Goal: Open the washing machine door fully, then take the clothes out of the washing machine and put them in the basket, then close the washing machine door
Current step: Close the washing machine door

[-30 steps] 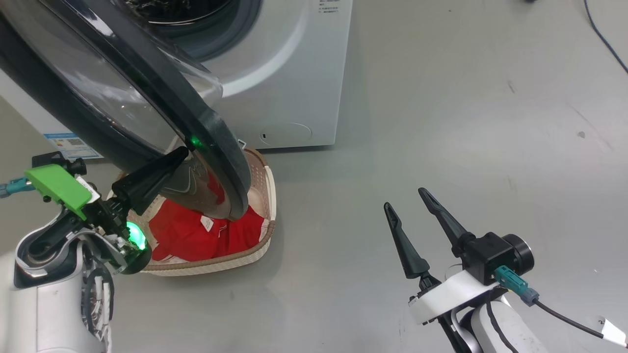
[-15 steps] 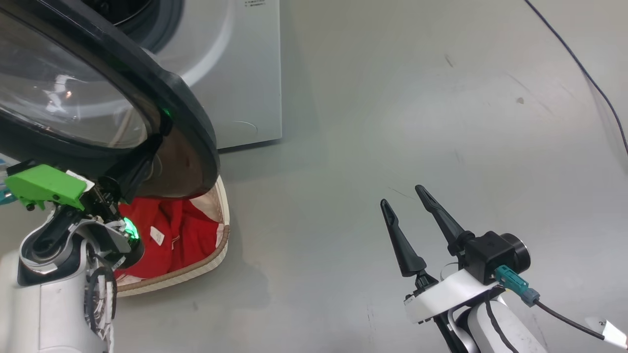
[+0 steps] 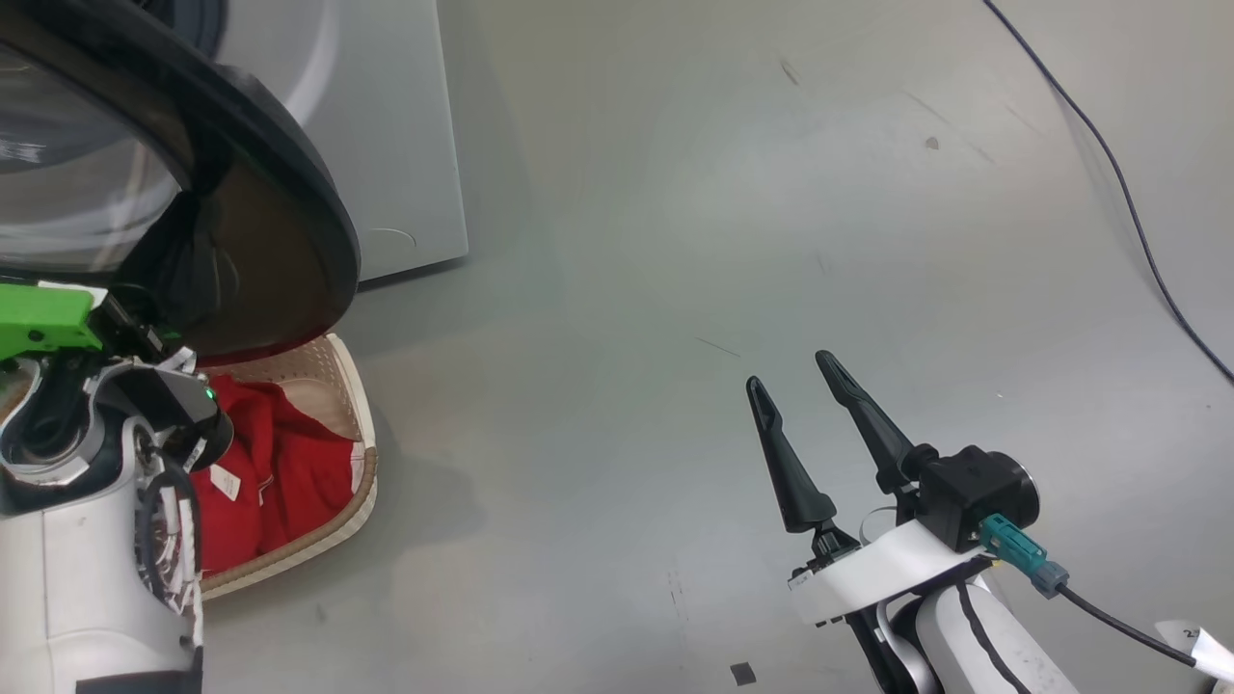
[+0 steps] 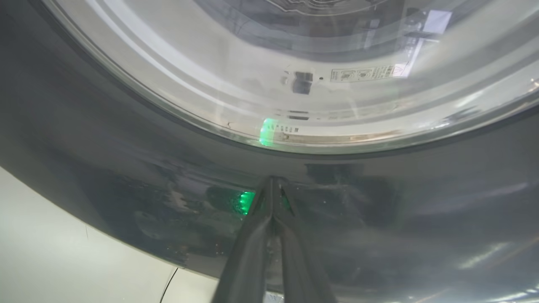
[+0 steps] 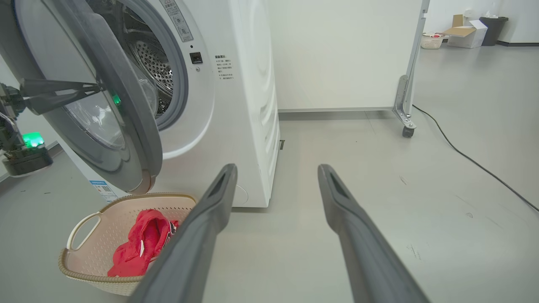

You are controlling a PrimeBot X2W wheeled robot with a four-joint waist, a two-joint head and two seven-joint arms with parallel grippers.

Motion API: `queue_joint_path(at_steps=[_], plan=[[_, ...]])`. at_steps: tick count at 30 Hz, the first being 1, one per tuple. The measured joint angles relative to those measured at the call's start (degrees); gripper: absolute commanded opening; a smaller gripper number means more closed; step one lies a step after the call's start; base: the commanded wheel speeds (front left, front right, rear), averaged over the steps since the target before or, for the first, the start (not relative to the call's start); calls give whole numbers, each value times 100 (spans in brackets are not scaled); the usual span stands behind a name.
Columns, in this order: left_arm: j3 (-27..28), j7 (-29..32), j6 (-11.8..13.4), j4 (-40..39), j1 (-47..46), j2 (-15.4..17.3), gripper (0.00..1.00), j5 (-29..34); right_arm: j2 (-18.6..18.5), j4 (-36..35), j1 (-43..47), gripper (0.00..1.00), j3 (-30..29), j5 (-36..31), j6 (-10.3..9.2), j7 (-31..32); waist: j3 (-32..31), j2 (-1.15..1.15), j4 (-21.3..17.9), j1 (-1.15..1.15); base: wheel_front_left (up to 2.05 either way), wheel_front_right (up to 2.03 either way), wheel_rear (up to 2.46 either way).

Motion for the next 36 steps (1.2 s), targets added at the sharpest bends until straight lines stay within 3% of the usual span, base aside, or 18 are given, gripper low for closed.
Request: queue_joint_path(at_steps=[16, 36], plan=[[310, -1190, 1, 96, -603, 11, 0, 85, 20, -105, -75, 100, 194, 278, -141, 0, 218, 0, -498, 0, 0, 0, 0], [127, -1481, -7, 446, -1109, -2, 0, 120, 24, -192, -75, 100, 203, 302, -342, 0, 374, 0, -752, 0, 0, 0, 0]])
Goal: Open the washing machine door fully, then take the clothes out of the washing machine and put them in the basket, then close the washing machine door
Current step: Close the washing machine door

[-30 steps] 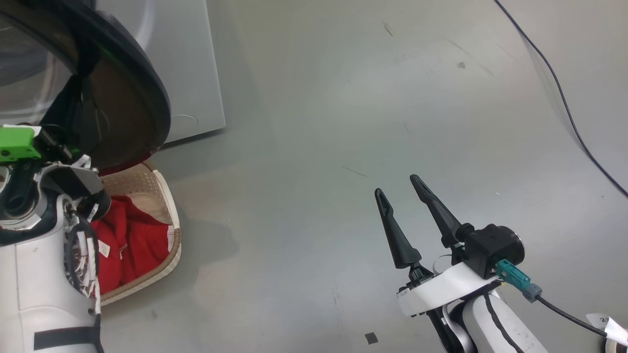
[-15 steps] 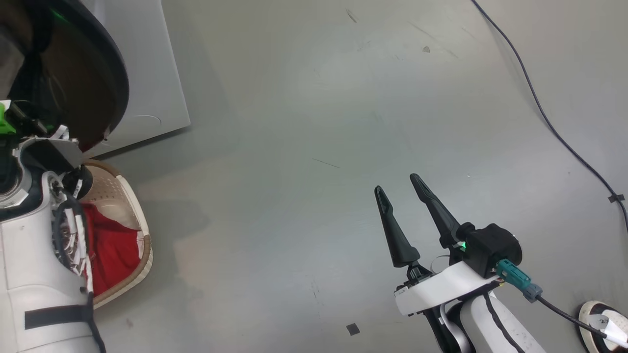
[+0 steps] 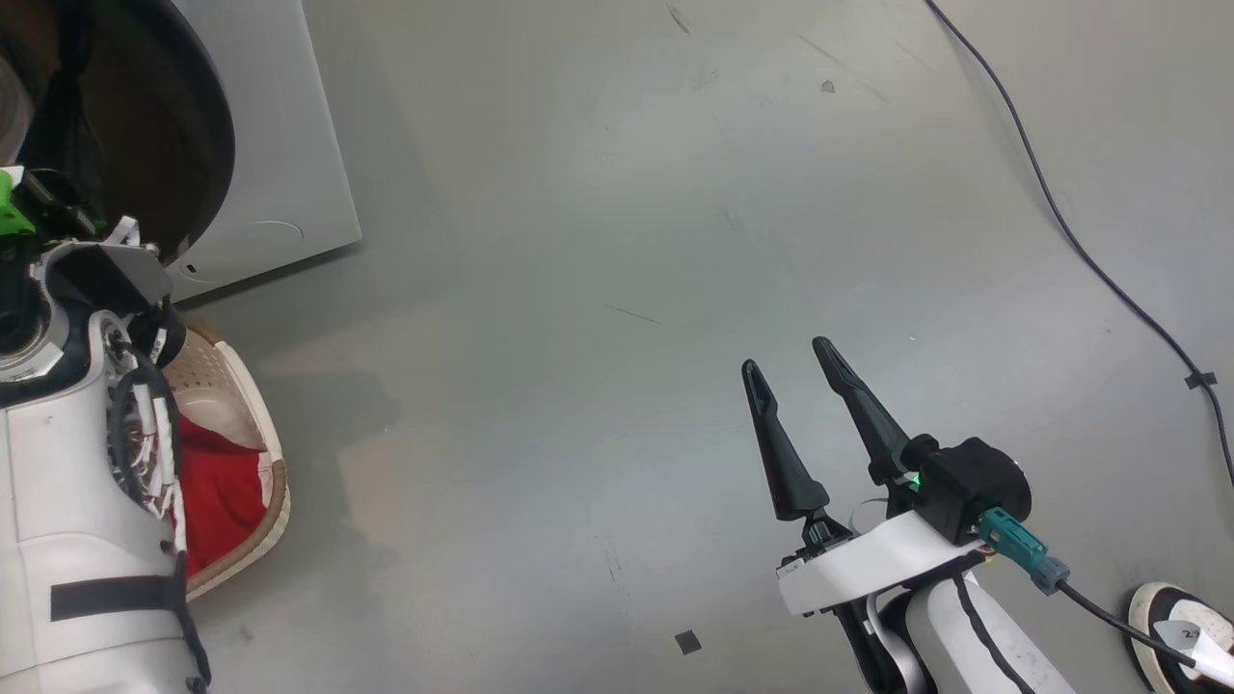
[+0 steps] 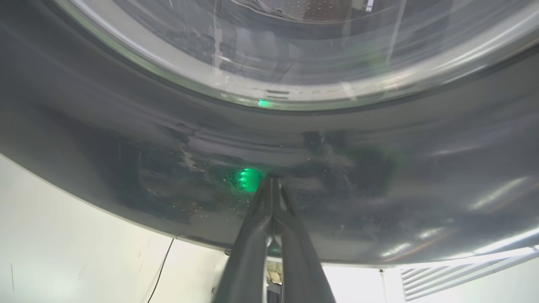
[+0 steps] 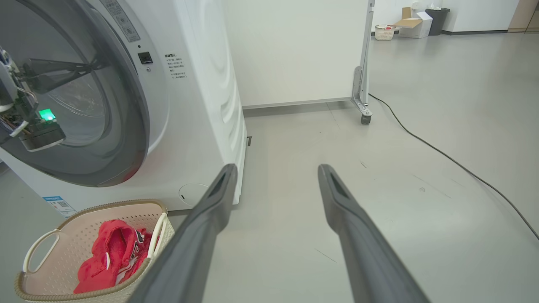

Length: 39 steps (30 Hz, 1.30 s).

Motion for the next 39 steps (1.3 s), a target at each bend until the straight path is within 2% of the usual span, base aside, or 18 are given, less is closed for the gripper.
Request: queue_joint_path(at_steps=[4, 8, 16, 20, 24, 34, 39], plan=[[-155, 57, -94, 176, 4, -1, 0, 0, 1, 0, 0, 100, -58, -22, -8, 0, -32, 0, 59, 0, 0, 0, 0], [-438, 205, -303, 338, 105, -2, 0, 43, 2, 8, -2, 100, -180, -121, -45, 0, -112, 0, 200, 0, 0, 0, 0], [-1202, 439, -743, 565, 905, -3, 0, 421, -32, 152, -5, 100, -356, -325, 13, -1, -327, 0, 602, 0, 0, 0, 0], [-1544, 479, -1084, 548, 1315, 36, 0, 1004, -123, 256, -43, 100, -355, -378, 114, -1, -479, 0, 868, 0, 0, 0, 0], [-1962, 446, -1224, 441, 1682, 270, 0, 1611, -209, 367, -114, 100, -361, -396, 214, -1, -656, 0, 1147, 0, 0, 0, 0], [-2643, -366, -1276, -102, 2368, 883, 0, 3151, -346, 546, -83, 100, -519, -400, 316, -1, -1132, 0, 1907, 0, 0, 0, 0], [-3072, -727, -1276, -370, 2618, 988, 0, 3754, -414, 560, 126, 100, -686, -391, 308, -1, -1345, 0, 2311, 0, 0, 0, 0]])
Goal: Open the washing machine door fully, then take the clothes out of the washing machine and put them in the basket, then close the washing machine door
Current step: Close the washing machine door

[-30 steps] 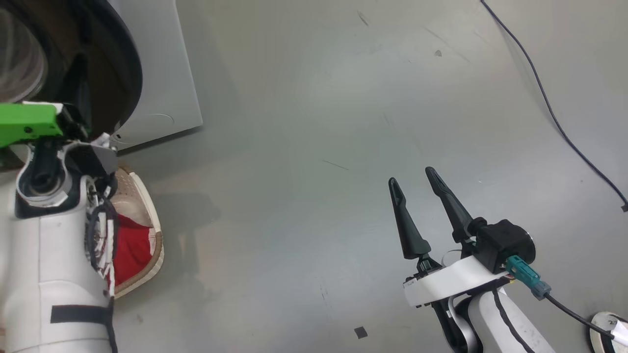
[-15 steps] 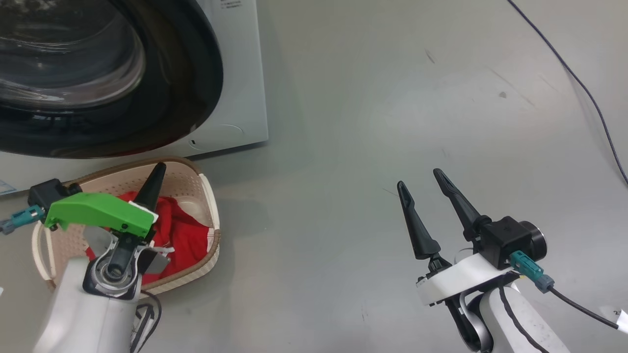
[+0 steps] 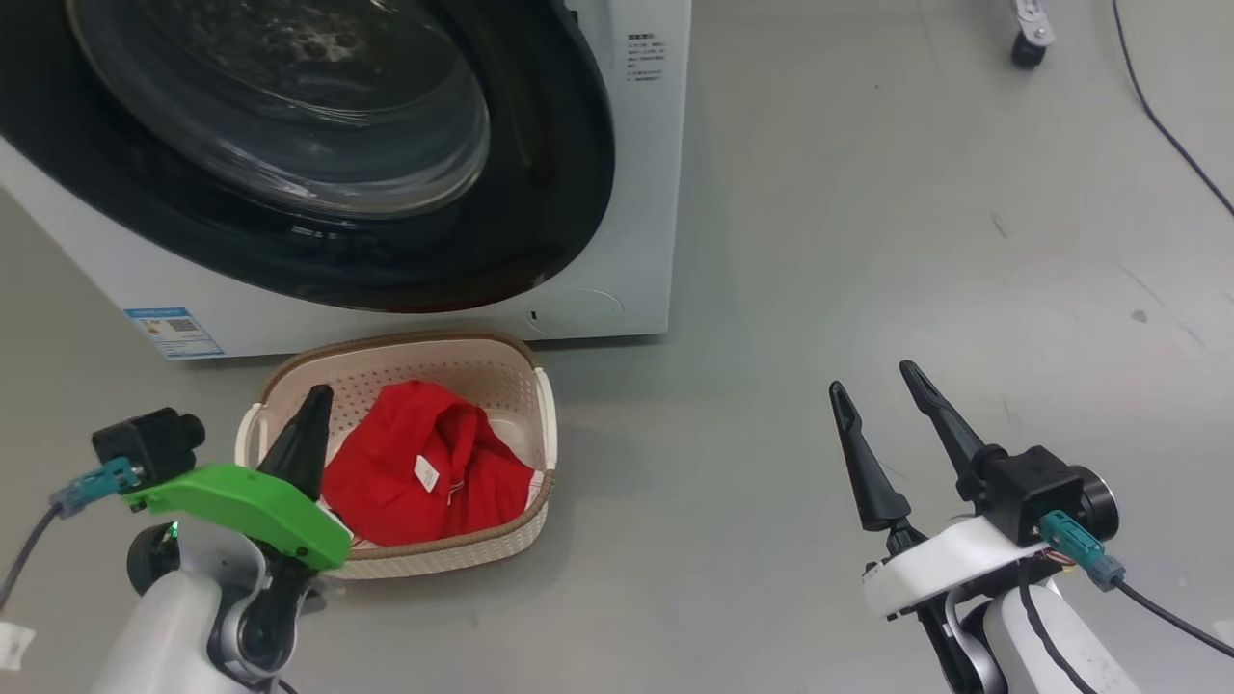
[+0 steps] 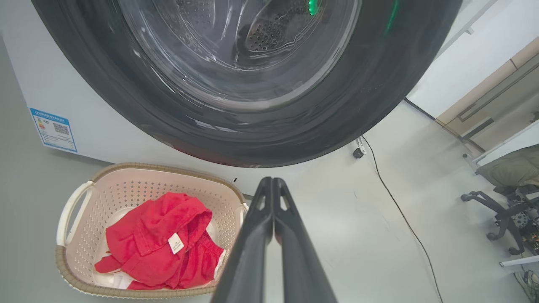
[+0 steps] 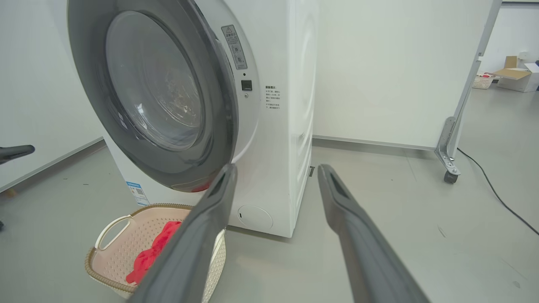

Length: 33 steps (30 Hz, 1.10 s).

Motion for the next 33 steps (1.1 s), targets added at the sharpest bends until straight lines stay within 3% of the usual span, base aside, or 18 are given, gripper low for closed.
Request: queue_joint_path(at_steps=[6, 17, 18, 19, 20, 21, 22, 33], plan=[[-331, -412, -2, -302, 130, 38, 0, 491, -42, -151, 203, 100, -213, 1, -105, 0, -182, 0, 516, 0, 0, 0, 0], [-190, -1452, -3, -601, 584, 265, 3, 1051, 10, -236, 308, 100, -183, -1, -102, 0, -369, 0, 1113, 0, 0, 0, 0], [-187, -1452, -3, -619, 618, 281, 29, 1139, 11, -242, 336, 100, -189, -1, -102, 0, -383, 0, 1126, 0, 0, 0, 0], [-187, -1452, -3, -619, 618, 281, 29, 1139, 11, -242, 336, 100, -189, -1, -102, 0, -383, 0, 1126, 0, 0, 0, 0], [-185, -1477, -3, -644, 653, 292, 49, 1192, 11, -244, 358, 100, -194, -1, -102, 0, -395, 0, 1135, 0, 0, 0, 0], [-181, -1500, -3, -676, 686, 300, 88, 1236, 11, -249, 368, 100, -201, -1, -102, 0, -402, 0, 1142, 0, 0, 0, 0], [-183, -1500, -3, -694, 711, 310, 100, 1306, 13, -263, 371, 100, -207, -1, -102, 0, -408, 0, 1145, 0, 0, 0, 0], [-212, -1500, -2, -821, 961, 325, 100, 1809, 58, -323, 467, 100, -252, -12, -102, 0, -433, 0, 1127, 0, 0, 0, 0]])
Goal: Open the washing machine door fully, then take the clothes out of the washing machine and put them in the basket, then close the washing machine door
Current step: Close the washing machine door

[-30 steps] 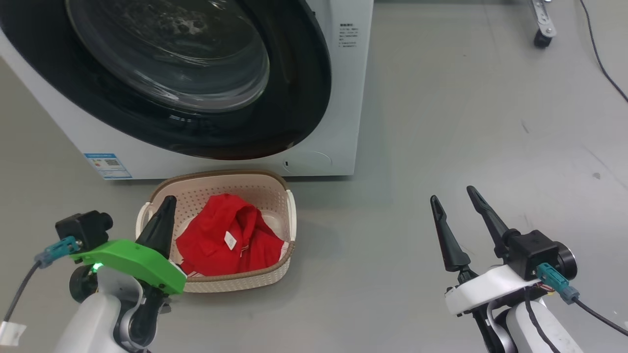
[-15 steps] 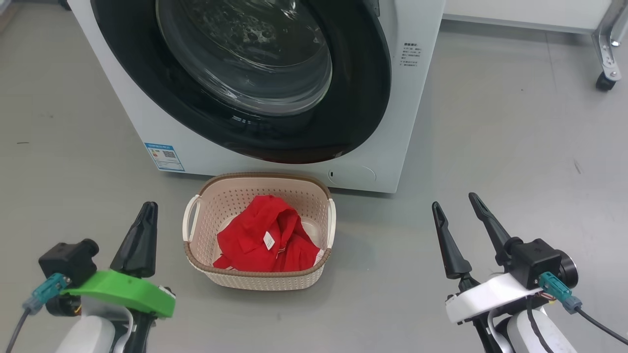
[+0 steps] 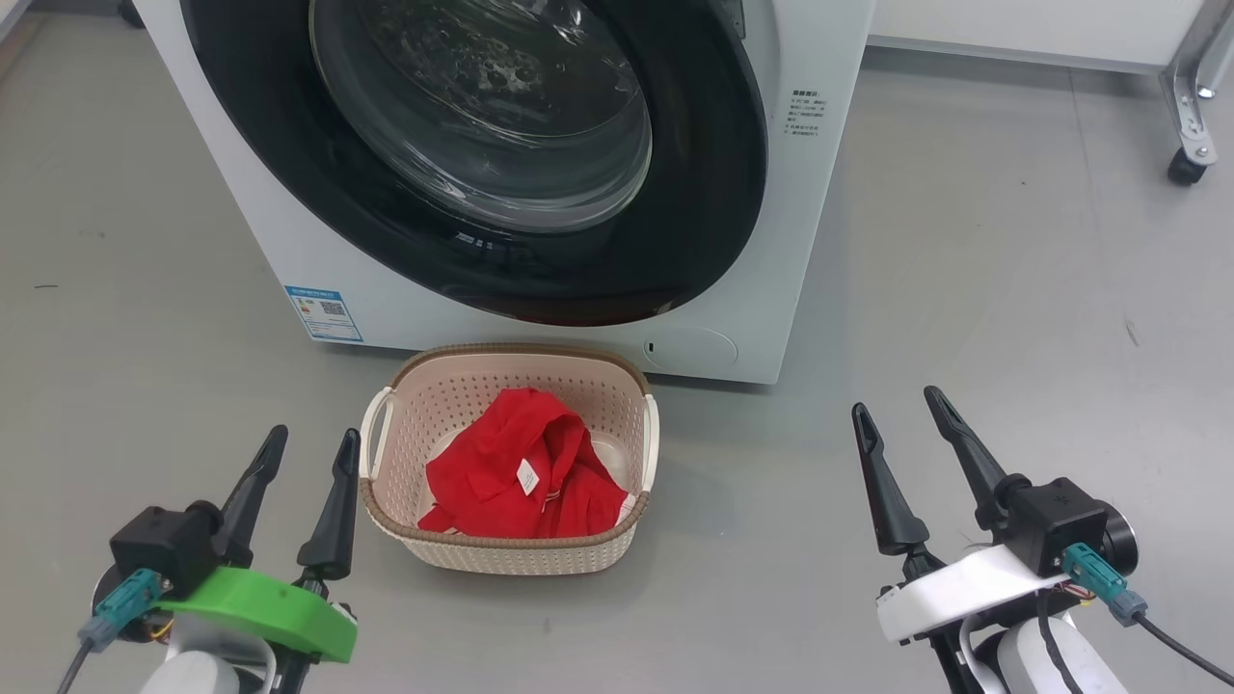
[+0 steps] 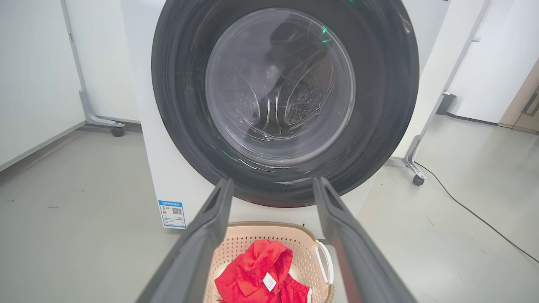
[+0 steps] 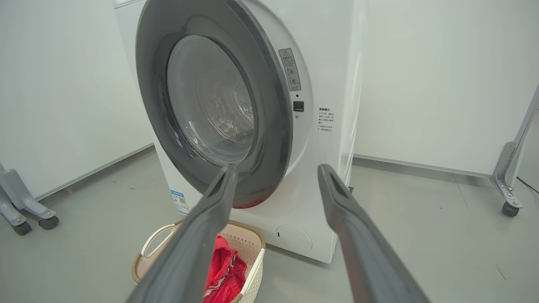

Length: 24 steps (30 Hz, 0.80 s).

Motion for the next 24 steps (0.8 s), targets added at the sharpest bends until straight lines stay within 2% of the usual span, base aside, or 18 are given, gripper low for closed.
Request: queue_joint_path(at_steps=[24], plan=[[292, -1, 4, -358, 213, -265, 100, 388, 55, -22, 27, 100, -63, -58, 7, 0, 15, 0, -61, 0, 0, 0, 0]])
